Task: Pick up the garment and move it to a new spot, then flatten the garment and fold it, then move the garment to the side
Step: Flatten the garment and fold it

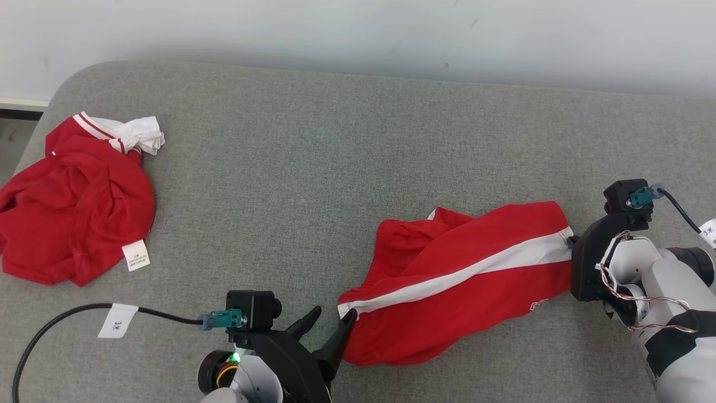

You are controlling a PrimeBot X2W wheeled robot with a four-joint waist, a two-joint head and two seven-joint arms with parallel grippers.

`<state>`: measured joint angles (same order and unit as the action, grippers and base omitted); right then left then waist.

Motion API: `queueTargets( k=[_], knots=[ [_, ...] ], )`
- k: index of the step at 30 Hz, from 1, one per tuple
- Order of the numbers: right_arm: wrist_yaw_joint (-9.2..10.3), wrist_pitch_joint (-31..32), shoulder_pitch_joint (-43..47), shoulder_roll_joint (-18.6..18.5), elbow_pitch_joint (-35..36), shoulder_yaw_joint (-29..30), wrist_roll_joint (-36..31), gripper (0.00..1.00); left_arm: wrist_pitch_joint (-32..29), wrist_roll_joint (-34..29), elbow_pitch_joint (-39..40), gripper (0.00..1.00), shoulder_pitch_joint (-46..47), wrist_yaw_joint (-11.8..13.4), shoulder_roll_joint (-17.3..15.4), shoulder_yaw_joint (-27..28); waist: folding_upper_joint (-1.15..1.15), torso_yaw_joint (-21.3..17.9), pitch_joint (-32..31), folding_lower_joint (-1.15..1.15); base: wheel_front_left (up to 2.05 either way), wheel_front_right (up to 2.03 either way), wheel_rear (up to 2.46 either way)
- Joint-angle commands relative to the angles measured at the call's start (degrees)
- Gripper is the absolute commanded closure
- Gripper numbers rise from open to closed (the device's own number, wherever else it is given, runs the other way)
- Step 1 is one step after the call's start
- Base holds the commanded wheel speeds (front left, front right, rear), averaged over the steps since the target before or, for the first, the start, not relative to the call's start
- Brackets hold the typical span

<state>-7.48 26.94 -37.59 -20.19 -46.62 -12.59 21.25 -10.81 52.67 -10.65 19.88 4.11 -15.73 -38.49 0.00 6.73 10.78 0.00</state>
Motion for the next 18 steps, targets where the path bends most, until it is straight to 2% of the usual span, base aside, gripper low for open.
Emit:
queueTargets(
  k=[1,6,11,14,18],
  knots=[
    [-0.05,-0.3,0.8,-0.5,-0.7,0.0,-0.1,1.00,-0.3,1.0,0.3,0.00,-1.2,-0.4,0.1,0.2,0.00,0.0,0.0,0.00,0.00,0.00,0.00],
    [-0.05,-1.0,0.2,-0.8,-1.5,-0.2,-0.5,1.00,-0.3,2.7,0.0,0.00,-0.7,-1.2,0.4,1.2,0.00,-0.1,0.3,0.00,0.00,0.00,0.00],
    [0.03,-1.9,0.0,-0.7,-2.5,0.0,-1.1,1.00,0.9,2.6,-1.1,0.02,-0.2,-0.4,0.3,2.2,0.00,-0.4,0.4,0.00,0.00,0.00,0.00],
    [0.03,-2.0,0.0,-0.4,-2.9,-0.1,-1.3,1.00,0.9,3.5,-1.4,0.07,-0.2,-1.0,0.6,2.4,0.00,-0.5,0.3,0.00,0.00,0.00,0.00],
    [0.03,-2.3,-0.3,0.1,-3.4,-0.4,-1.3,1.00,-0.5,4.3,-1.8,0.31,0.3,-1.7,1.3,1.5,0.00,-0.6,0.1,0.00,0.00,0.00,0.00]
  ],
)
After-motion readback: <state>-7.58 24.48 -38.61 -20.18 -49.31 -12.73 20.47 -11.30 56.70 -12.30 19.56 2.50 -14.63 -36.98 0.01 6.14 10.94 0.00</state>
